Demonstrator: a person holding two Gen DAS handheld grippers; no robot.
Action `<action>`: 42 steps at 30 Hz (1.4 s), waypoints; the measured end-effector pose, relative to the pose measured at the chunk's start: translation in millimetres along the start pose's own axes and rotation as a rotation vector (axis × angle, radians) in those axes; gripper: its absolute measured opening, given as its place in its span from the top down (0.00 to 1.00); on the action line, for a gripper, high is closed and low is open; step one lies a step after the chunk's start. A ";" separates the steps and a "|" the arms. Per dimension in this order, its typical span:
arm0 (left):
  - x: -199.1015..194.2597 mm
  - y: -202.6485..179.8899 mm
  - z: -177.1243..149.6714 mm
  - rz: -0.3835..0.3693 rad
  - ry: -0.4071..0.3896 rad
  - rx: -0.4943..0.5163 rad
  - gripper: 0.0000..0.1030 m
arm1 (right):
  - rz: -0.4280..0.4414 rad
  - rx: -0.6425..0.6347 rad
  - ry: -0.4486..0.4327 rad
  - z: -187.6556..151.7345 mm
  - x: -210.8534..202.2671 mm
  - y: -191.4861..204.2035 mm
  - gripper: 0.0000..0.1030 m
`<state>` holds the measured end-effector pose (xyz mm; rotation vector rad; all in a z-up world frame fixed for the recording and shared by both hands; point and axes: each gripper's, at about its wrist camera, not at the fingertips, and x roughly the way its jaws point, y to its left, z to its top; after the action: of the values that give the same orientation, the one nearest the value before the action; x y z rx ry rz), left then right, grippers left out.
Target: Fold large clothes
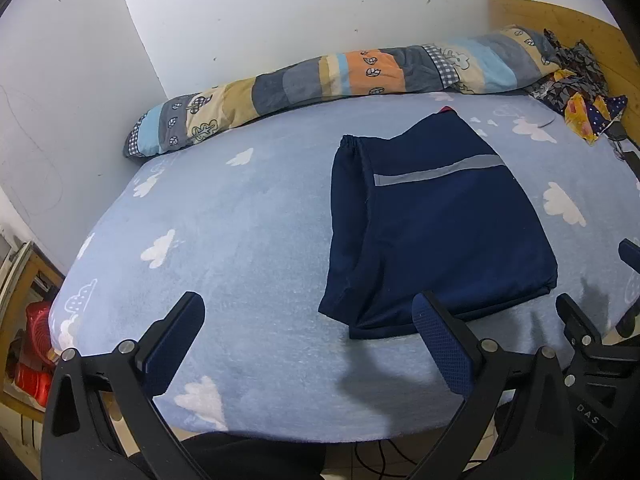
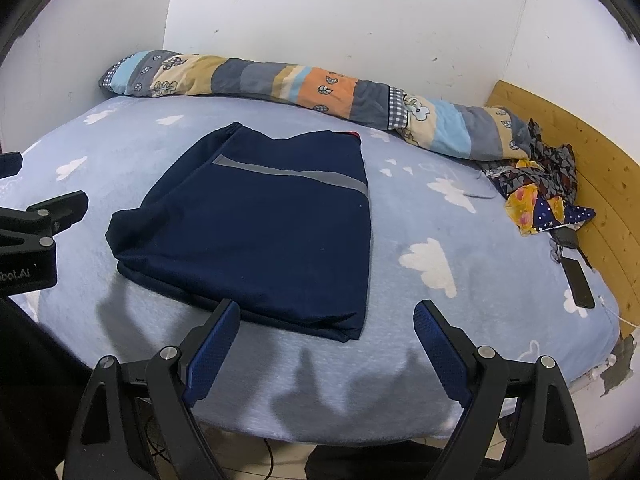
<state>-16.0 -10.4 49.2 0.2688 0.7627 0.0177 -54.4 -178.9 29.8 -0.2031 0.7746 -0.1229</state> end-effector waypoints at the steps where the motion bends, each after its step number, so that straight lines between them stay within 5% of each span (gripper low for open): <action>1: 0.0 -0.1 -0.2 0.004 0.001 0.001 0.00 | 0.003 0.002 0.001 0.1 0.2 -0.8 0.12; 42: -4.7 4.5 1.9 0.004 -0.015 0.007 0.00 | -0.018 0.020 0.007 -0.3 -0.6 -7.6 0.12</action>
<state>-17.8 -7.1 54.8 0.2769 0.7476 0.0171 -55.3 -186.2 31.8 -0.1907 0.7785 -0.1487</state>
